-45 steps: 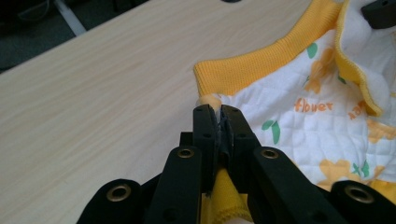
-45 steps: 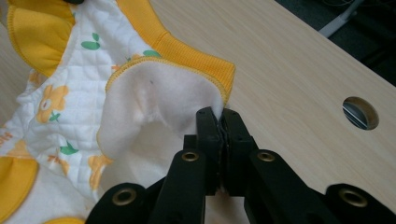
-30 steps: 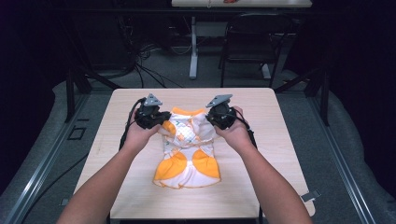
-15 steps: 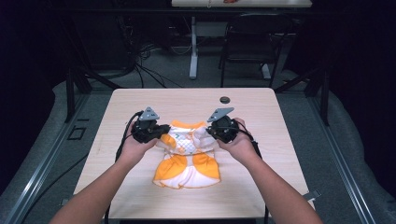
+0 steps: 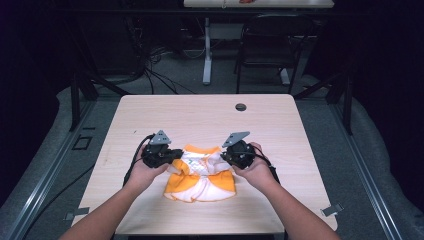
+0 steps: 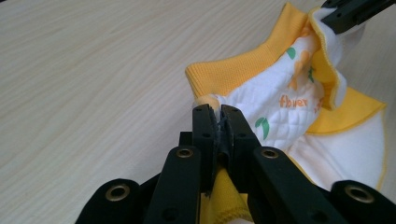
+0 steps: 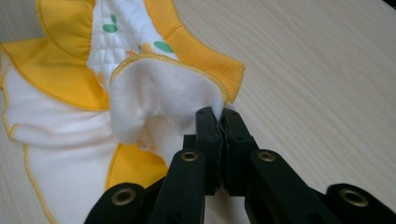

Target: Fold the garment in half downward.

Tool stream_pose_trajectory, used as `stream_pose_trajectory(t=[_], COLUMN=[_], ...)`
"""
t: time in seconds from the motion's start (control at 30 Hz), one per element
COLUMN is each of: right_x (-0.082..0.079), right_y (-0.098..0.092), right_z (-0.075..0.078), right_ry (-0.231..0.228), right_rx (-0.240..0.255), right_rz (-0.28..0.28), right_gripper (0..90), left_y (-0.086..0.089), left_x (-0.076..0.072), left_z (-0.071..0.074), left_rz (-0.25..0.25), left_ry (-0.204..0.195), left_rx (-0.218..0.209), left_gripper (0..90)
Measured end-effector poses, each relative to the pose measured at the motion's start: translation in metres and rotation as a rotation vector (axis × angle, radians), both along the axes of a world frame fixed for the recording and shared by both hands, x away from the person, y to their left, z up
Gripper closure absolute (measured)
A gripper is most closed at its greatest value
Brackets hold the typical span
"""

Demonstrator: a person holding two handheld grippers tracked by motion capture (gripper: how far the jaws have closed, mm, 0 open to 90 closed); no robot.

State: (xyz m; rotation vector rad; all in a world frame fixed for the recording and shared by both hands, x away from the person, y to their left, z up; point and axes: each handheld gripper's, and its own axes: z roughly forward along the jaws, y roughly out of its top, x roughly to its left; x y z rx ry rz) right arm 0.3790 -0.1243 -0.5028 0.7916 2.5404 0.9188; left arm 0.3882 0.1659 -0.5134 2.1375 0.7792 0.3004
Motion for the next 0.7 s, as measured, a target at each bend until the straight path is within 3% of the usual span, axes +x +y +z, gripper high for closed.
stream_pose_trajectory(t=[0.3,0.47,0.63,0.7], right_x=[-0.016,-0.027,-0.037,-0.042], right_y=[-0.004,-0.007,-0.009,-0.013], right_z=[-0.013,-0.02,-0.024,-0.019], right_ry=[0.029,0.053,0.063,0.068], right_rx=[0.032,0.077,0.096,0.136], right_rz=[0.017,0.014,0.019,0.003], right_gripper=[85.4,83.2,76.9,71.1], left_y=[0.002,0.005,0.009,0.011], left_x=[-0.014,-0.027,-0.039,-0.042], left_z=[-0.011,-0.019,-0.022,-0.017], left_rz=[-0.031,-0.05,-0.057,-0.054], left_ry=[0.022,0.042,0.053,0.056], left_rx=[-0.017,-0.038,-0.053,-0.066], left_gripper=[84.4,82.6,75.9,70.7])
